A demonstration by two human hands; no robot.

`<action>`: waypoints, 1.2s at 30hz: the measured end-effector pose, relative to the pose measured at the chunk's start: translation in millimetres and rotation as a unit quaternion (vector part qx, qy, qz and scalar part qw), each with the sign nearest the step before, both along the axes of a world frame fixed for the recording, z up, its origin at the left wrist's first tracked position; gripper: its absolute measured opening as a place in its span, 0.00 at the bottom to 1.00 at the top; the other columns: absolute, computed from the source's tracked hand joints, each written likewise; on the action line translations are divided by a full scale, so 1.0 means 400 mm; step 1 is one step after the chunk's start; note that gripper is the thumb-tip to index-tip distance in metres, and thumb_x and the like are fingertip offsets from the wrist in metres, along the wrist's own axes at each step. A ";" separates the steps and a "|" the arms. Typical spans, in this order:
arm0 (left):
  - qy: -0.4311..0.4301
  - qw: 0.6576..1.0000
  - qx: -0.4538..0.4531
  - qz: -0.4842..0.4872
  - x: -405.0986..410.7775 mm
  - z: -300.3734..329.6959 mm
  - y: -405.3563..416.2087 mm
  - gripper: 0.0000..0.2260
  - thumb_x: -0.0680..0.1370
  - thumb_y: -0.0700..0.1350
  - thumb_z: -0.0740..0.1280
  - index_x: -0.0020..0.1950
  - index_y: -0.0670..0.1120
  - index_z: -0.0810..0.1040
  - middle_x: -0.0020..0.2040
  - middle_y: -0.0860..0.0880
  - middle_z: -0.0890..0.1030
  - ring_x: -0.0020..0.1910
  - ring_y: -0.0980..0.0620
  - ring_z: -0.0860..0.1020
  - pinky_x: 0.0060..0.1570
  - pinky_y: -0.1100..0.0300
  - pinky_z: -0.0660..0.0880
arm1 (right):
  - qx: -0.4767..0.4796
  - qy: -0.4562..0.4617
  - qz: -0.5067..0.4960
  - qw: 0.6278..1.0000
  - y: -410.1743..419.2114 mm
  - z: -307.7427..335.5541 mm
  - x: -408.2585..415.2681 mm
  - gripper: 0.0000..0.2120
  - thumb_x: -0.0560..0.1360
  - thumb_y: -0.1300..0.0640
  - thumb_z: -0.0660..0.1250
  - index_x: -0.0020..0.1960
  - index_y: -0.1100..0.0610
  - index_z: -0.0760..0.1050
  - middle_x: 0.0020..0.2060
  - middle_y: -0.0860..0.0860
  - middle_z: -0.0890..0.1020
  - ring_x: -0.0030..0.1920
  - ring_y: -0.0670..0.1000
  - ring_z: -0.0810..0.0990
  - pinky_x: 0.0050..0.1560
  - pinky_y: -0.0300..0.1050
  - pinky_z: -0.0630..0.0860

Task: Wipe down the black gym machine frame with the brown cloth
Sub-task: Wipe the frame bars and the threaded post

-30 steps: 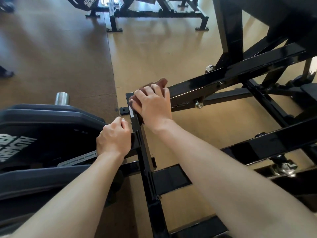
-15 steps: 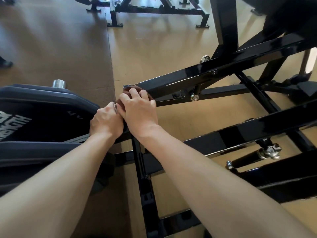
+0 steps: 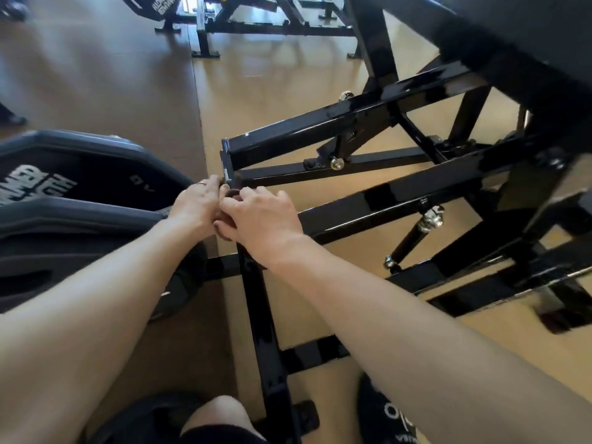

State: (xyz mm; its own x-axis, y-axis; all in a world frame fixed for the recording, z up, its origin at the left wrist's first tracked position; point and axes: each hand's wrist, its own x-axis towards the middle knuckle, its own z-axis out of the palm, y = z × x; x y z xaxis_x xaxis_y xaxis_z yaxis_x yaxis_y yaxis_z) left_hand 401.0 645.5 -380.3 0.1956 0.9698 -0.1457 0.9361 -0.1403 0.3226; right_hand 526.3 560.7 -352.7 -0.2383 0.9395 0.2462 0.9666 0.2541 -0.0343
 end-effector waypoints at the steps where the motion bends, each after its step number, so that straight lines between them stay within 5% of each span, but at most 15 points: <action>1: -0.023 1.000 0.016 -0.008 -0.011 0.000 -0.023 0.18 0.85 0.47 0.61 0.73 0.45 0.67 0.69 0.41 0.74 0.68 0.41 0.73 0.67 0.46 0.71 | -0.001 0.020 -0.002 1.000 -0.018 0.000 0.007 0.16 0.83 0.41 0.61 0.65 0.48 0.77 0.60 0.51 0.80 0.61 0.55 0.79 0.58 0.52 0.74; 5: -0.110 0.992 0.055 -0.023 -0.007 0.011 -0.161 0.19 0.86 0.45 0.58 0.77 0.42 0.66 0.75 0.42 0.68 0.73 0.42 0.67 0.73 0.47 0.65 | 0.064 0.084 0.001 0.994 -0.111 -0.034 0.053 0.12 0.80 0.44 0.68 0.59 0.49 0.80 0.56 0.53 0.83 0.55 0.56 0.81 0.53 0.53 0.78; 12: -0.181 0.973 0.122 0.075 0.044 -0.101 -0.355 0.10 0.84 0.43 0.58 0.61 0.40 0.74 0.55 0.40 0.78 0.53 0.40 0.77 0.51 0.50 0.73 | 0.153 0.129 0.042 0.979 -0.268 -0.165 0.147 0.15 0.82 0.45 0.64 0.63 0.50 0.80 0.63 0.54 0.81 0.62 0.56 0.77 0.62 0.53 0.75; 16: -0.201 0.968 0.067 0.134 0.071 -0.209 -0.415 0.12 0.87 0.47 0.53 0.57 0.43 0.74 0.51 0.45 0.78 0.50 0.44 0.77 0.54 0.44 0.75 | 0.075 0.161 0.007 0.984 -0.325 -0.306 0.195 0.15 0.81 0.48 0.67 0.65 0.53 0.79 0.64 0.55 0.80 0.62 0.57 0.78 0.63 0.54 0.77; 22: -0.165 0.956 -0.067 0.234 0.096 -0.442 -0.543 0.20 0.86 0.52 0.52 0.71 0.40 0.68 0.64 0.37 0.77 0.62 0.37 0.76 0.62 0.43 0.72 | -0.056 0.123 0.010 0.991 -0.419 -0.565 0.210 0.14 0.80 0.45 0.65 0.62 0.49 0.78 0.60 0.54 0.81 0.58 0.59 0.80 0.54 0.56 0.76; 26: -0.220 0.918 -0.166 0.286 0.118 -0.532 -0.666 0.24 0.87 0.56 0.49 0.79 0.46 0.62 0.71 0.40 0.73 0.69 0.40 0.73 0.68 0.46 0.68 | -0.072 0.079 0.015 0.994 -0.468 -0.664 0.216 0.17 0.81 0.42 0.63 0.67 0.45 0.73 0.66 0.54 0.79 0.66 0.59 0.75 0.63 0.59 0.73; 36: -0.241 0.897 -0.108 0.354 0.201 -0.583 -0.753 0.20 0.87 0.54 0.49 0.70 0.43 0.68 0.63 0.41 0.78 0.59 0.41 0.77 0.54 0.55 0.68 | -0.030 0.109 -0.070 0.991 -0.482 -0.666 0.507 0.16 0.79 0.48 0.67 0.63 0.54 0.78 0.63 0.59 0.79 0.65 0.62 0.76 0.64 0.63 0.76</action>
